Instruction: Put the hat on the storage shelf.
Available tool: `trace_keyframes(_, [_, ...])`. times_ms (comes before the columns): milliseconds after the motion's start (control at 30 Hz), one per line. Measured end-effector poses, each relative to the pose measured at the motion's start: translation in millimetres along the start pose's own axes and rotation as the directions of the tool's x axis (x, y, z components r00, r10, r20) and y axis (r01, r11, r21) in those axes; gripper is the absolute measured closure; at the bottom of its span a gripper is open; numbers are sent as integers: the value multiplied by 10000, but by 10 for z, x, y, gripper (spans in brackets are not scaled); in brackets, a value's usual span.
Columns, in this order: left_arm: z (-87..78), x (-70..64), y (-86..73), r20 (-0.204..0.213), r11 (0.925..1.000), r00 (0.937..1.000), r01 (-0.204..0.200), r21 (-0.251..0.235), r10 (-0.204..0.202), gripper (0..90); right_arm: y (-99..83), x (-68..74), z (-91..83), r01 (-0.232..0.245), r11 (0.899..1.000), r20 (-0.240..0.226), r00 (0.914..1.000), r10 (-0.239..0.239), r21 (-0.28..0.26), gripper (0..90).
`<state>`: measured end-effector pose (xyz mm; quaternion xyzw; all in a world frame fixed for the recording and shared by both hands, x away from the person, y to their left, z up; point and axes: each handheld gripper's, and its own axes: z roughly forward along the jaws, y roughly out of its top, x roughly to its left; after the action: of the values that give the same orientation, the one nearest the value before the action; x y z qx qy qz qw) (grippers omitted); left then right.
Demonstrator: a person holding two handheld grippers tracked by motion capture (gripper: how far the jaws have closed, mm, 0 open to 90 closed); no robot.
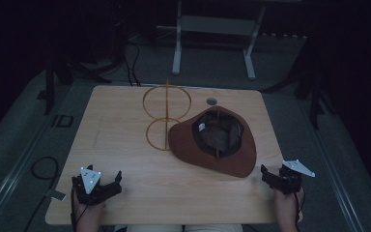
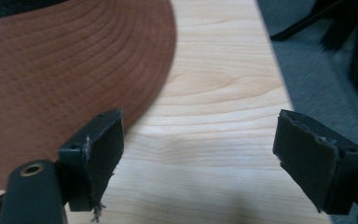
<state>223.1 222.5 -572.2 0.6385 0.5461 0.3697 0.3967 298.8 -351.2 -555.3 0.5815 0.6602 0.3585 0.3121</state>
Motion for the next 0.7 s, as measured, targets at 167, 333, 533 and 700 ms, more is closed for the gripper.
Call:
trace_keyframes(167, [-8,-68,37,823,9988,9966,-36,481,-4,42,126,37,-40,207,9995,-83,9997,-209,-227,157])
trace_keyframes(333, [37,-84,13,1360,9954,9903,141,946,-269,42,302,27,-64,248,9996,-369,9990,-253,-143,145])
trace_keyframes(533, [36,-85,15,1402,9939,9898,82,1103,-237,43,489,2,-46,140,9999,-647,9978,-146,-94,139])
trace_keyframes(700, [34,-106,13,1343,9951,9909,-54,992,-80,42,685,58,-9,261,9992,-815,9963,-284,-292,139])
